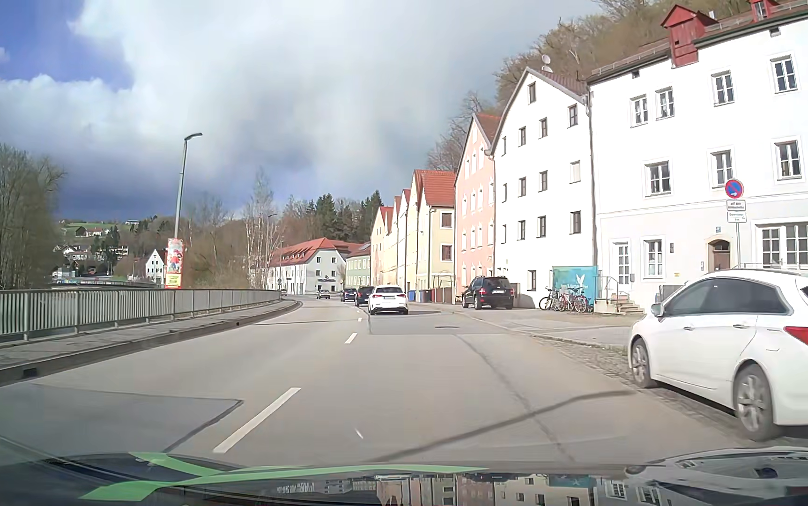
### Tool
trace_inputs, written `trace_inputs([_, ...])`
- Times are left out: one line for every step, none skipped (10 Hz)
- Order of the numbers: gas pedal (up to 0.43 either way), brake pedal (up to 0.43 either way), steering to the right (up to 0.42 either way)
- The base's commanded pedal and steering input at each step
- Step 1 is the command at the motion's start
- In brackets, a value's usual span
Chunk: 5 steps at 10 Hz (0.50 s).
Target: Follow the waypoints while adhering to traffic rules and regulations
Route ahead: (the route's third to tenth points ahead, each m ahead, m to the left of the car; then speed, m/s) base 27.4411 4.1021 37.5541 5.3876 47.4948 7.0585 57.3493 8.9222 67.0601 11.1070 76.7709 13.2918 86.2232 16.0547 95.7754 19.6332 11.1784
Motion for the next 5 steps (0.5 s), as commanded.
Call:
trace_inputs([0.150,0.000,-0.022])
trace_inputs([0.138,0.000,-0.022])
trace_inputs([0.138,0.000,-0.022])
trace_inputs([0.138,0.000,-0.022])
trace_inputs([0.138,0.000,-0.022])
